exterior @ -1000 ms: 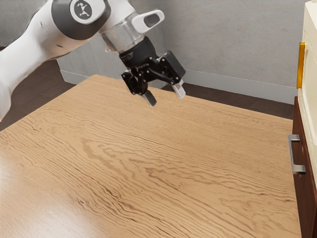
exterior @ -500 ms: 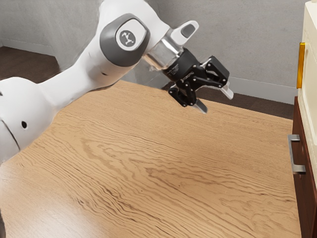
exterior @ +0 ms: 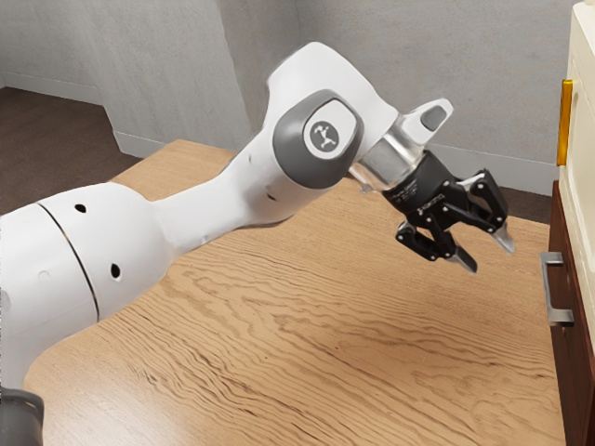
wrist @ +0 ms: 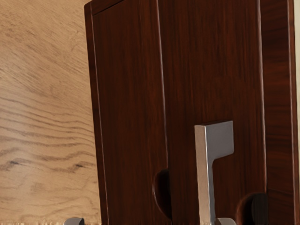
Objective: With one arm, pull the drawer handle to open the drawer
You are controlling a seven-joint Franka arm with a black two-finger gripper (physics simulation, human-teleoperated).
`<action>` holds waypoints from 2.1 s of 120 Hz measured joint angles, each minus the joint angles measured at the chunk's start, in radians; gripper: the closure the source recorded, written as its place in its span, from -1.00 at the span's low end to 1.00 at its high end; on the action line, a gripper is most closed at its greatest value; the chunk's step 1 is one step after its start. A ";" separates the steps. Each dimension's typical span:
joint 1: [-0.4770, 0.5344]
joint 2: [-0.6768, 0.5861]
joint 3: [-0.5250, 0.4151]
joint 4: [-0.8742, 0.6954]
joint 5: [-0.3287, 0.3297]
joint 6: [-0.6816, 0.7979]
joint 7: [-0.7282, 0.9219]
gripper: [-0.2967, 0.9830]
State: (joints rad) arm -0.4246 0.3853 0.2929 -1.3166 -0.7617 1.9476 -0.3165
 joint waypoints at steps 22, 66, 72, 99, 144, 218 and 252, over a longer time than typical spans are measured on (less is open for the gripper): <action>-0.037 0.003 0.001 -0.007 0.000 0.019 -0.014 0.13; -0.065 0.048 0.001 0.015 0.002 0.058 -0.032 0.21; -0.065 0.056 0.000 0.027 0.001 0.062 -0.033 0.22; -0.065 0.071 -0.001 0.043 0.001 0.072 -0.038 0.27; -0.080 0.077 -0.001 0.035 0.000 0.076 -0.044 0.36; -0.088 0.021 0.005 -0.041 0.046 0.063 -0.055 0.54; -0.089 -0.022 0.008 -0.094 0.070 0.060 -0.058 0.55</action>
State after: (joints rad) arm -0.5139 0.3629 0.3007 -1.4107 -0.6920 2.0071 -0.3749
